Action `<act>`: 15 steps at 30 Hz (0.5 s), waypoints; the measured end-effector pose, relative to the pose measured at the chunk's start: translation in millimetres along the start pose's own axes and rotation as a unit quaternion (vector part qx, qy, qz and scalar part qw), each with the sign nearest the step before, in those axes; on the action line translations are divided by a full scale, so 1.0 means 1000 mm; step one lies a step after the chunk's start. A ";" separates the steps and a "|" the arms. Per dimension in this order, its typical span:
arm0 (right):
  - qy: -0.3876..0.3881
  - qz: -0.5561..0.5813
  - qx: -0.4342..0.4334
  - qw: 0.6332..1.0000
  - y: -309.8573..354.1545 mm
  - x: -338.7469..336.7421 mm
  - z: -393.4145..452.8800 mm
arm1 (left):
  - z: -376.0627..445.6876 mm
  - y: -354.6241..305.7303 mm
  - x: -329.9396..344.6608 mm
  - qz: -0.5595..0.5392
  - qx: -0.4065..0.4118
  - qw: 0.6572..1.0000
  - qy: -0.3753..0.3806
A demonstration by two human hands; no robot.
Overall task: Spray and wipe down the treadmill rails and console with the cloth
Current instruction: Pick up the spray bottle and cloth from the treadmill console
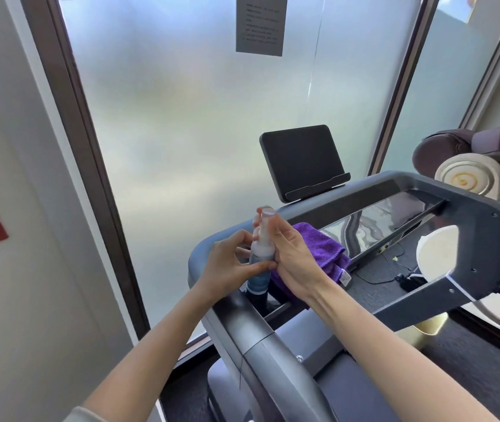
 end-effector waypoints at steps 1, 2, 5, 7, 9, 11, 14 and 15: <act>0.004 0.011 0.010 1.000 0.001 -0.001 0.001 | 0.002 -0.002 0.000 0.007 0.003 1.000 0.009; 0.010 0.023 0.018 1.000 0.002 -0.002 0.001 | 0.003 -0.004 0.000 0.013 0.007 1.000 0.017; 0.010 0.027 0.011 1.000 0.012 -0.009 0.004 | 0.001 -0.004 0.000 0.006 -0.002 1.000 0.014; 0.002 0.043 -0.003 0.999 0.023 -0.015 0.010 | -0.004 -0.003 -0.004 -0.010 -0.016 1.000 -0.008; -0.013 0.050 -0.007 0.999 0.031 -0.023 0.014 | -0.010 -0.003 -0.011 -0.030 -0.026 0.999 -0.025; -0.023 -0.032 0.002 0.999 0.035 -0.033 0.013 | -0.014 -0.008 -0.021 -0.048 -0.028 0.997 -0.044; -0.025 -0.352 0.038 0.935 0.033 -0.046 0.008 | -0.018 -0.020 -0.042 -0.057 -0.017 0.996 -0.070; -0.014 -0.455 0.039 0.889 0.031 -0.045 0.007 | -0.018 -0.023 -0.048 -0.056 -0.016 0.996 -0.074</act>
Point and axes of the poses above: each hand's wrist, its own z-axis towards the middle knuckle, its own x-axis out of the palm, y = z × x, the point moved 9 cm from there along z, towards the middle knuckle, and after that the axes turned 2 degrees about -z, right-handed, at the moved point
